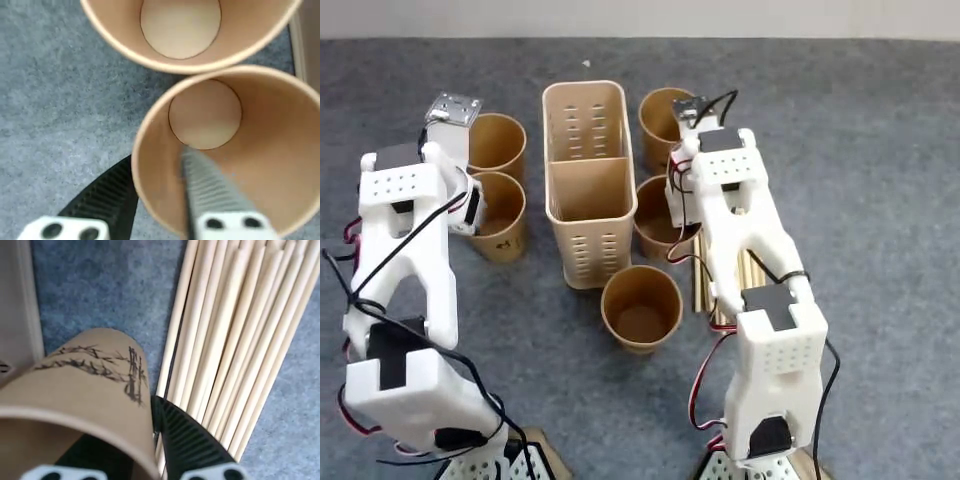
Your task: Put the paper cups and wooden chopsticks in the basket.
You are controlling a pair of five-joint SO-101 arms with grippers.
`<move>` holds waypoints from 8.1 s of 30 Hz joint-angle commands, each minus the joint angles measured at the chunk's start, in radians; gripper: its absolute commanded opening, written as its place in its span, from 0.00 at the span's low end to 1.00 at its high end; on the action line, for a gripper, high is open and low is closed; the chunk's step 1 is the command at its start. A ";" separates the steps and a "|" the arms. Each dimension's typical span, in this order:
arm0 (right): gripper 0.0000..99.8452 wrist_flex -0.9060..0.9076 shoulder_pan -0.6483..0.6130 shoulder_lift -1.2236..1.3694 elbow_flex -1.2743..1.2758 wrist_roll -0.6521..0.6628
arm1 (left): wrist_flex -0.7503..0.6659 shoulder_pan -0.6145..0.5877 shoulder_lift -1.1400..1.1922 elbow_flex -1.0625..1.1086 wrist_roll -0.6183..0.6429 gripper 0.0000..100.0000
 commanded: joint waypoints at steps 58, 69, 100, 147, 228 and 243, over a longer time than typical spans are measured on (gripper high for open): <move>0.01 -0.013 0.053 -1.182 0.183 0.138 | 0.219 0.450 0.016 -0.734 0.354 0.11; 0.01 -0.048 -0.044 -0.753 -0.104 0.051 | 0.423 0.438 0.051 -1.086 0.431 0.15; 0.11 -0.045 -0.180 -0.226 -0.542 0.005 | 0.454 -0.019 0.062 -1.130 0.345 0.15; 0.25 -0.019 0.068 0.180 -0.796 -0.037 | 0.112 -0.133 0.062 -0.553 0.265 0.21; 0.00 0.099 0.091 0.599 -1.158 0.068 | 0.049 -0.139 0.064 -0.450 0.227 0.21; 0.00 0.142 0.145 0.598 -1.253 0.064 | -0.063 0.016 0.282 -0.567 0.310 0.24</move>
